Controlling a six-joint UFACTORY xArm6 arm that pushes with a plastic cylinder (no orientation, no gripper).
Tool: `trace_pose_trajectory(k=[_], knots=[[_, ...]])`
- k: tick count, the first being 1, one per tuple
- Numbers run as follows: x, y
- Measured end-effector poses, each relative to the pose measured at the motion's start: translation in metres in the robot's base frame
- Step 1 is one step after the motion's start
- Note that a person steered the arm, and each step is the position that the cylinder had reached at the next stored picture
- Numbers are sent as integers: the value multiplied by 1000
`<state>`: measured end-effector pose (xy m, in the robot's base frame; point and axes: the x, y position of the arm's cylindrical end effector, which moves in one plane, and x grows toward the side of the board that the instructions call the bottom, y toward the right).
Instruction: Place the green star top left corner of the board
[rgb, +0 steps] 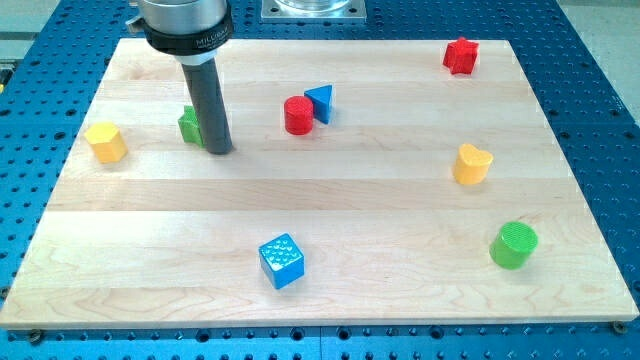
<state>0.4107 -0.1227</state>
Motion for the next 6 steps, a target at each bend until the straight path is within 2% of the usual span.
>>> trace_pose_trajectory(k=[1, 2, 3, 4, 5, 6], knots=[[-31, -11], [-89, -62], [-36, -69], [-68, -95], [-123, -98], [-119, -101]])
